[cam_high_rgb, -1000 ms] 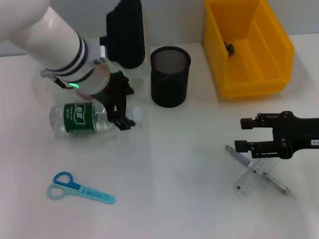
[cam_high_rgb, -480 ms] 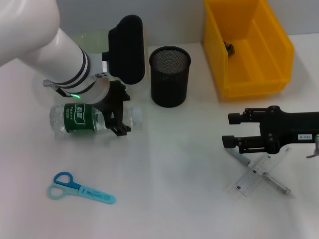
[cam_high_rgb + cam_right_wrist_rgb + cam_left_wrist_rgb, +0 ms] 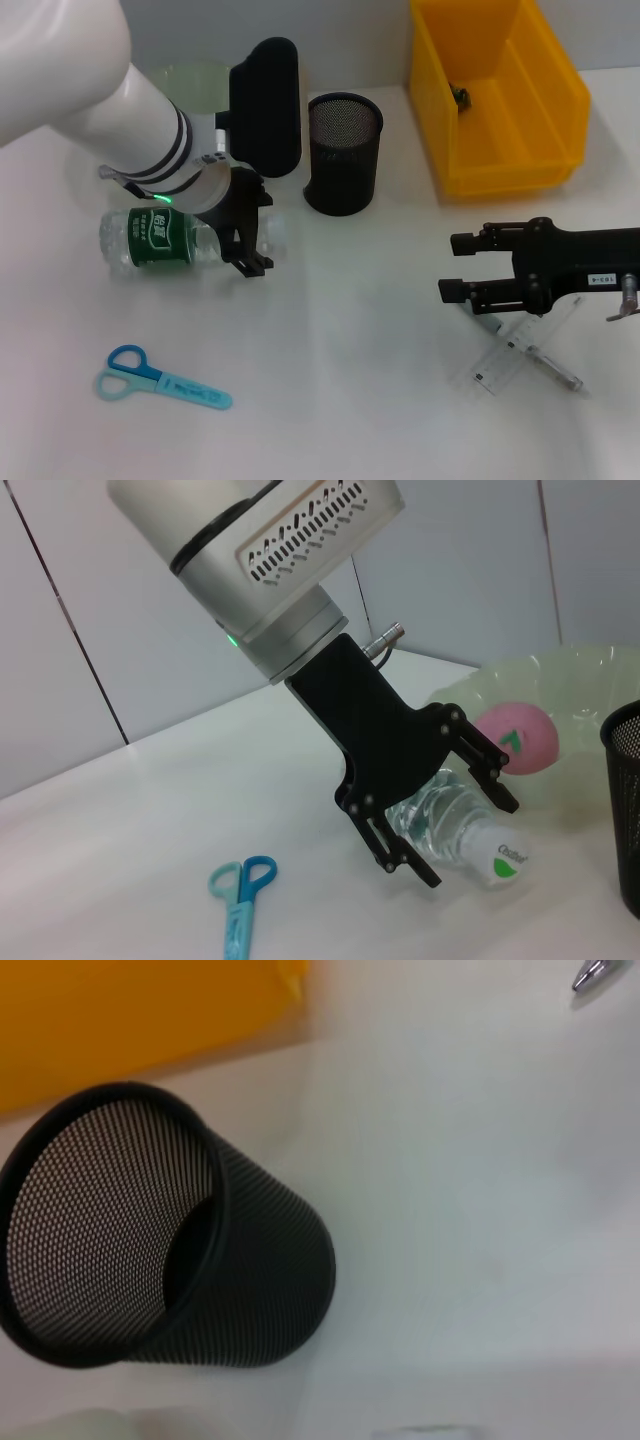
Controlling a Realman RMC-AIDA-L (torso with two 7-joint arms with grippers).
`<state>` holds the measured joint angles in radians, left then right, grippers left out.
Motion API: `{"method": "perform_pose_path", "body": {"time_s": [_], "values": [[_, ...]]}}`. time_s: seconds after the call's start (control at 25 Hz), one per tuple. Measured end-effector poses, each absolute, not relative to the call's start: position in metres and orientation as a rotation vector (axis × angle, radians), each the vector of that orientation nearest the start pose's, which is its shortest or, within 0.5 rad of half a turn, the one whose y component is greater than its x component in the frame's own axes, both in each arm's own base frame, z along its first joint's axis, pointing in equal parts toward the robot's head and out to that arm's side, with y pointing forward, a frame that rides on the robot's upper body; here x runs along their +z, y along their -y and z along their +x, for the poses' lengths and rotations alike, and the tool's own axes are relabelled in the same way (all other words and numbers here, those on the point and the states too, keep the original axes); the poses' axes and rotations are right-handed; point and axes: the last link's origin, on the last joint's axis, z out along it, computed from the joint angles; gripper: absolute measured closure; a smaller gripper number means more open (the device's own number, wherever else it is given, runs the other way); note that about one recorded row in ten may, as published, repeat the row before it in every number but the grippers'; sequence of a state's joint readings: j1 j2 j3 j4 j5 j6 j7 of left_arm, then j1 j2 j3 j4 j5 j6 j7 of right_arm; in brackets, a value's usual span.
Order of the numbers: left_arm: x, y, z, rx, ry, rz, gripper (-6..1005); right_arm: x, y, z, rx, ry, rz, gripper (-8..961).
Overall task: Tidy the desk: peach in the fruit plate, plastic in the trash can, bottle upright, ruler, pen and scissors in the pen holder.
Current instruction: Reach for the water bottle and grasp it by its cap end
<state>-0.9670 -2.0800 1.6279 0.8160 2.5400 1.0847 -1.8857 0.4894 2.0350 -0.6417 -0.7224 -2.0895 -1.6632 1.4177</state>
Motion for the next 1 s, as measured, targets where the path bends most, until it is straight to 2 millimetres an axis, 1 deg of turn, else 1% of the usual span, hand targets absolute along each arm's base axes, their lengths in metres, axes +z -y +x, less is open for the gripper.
{"method": "perform_pose_path", "body": {"time_s": [0.16,0.36,0.84,1.0], "values": [[-0.084,-0.415,-0.133,0.717,-0.347,-2.766,187,0.026,-0.316,0.280,0.612,-0.645,-2.774,212],[-0.091,-0.413,-0.131,0.690,-0.390,-2.753,187,0.026,-0.318,0.279,0.612,-0.638,-2.778,212],[-0.095,-0.412,-0.137,0.683,-0.404,-2.732,192,0.025,-0.318,0.277,0.614,-0.635,-2.780,213],[-0.099,-0.410,-0.140,0.683,-0.438,-2.716,336,0.025,-0.318,0.277,0.618,-0.635,-2.779,213]]}}
